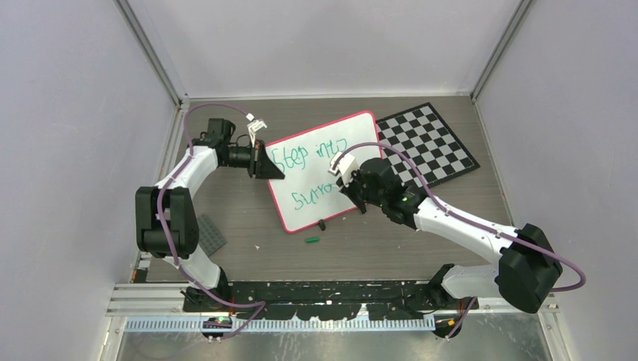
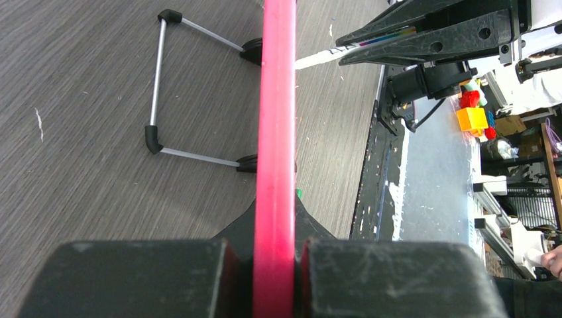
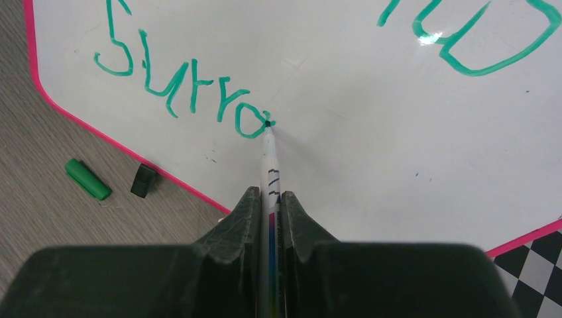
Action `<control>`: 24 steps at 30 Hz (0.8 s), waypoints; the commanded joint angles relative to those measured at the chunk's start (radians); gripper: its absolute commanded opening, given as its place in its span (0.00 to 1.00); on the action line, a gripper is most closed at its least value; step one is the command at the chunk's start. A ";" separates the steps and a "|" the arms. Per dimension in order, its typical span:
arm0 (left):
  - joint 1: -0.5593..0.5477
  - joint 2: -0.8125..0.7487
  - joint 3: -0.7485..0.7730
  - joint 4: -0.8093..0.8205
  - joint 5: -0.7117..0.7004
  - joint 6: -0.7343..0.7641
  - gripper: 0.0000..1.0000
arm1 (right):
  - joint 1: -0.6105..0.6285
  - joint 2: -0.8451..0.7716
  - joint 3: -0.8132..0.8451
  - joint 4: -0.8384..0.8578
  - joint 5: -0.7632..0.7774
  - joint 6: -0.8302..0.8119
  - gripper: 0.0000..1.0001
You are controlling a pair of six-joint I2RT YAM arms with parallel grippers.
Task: Write a sentence on the whiteboard
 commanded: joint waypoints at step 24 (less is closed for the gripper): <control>-0.016 0.026 -0.017 -0.141 -0.102 0.018 0.00 | -0.028 -0.027 -0.034 -0.013 0.042 0.001 0.00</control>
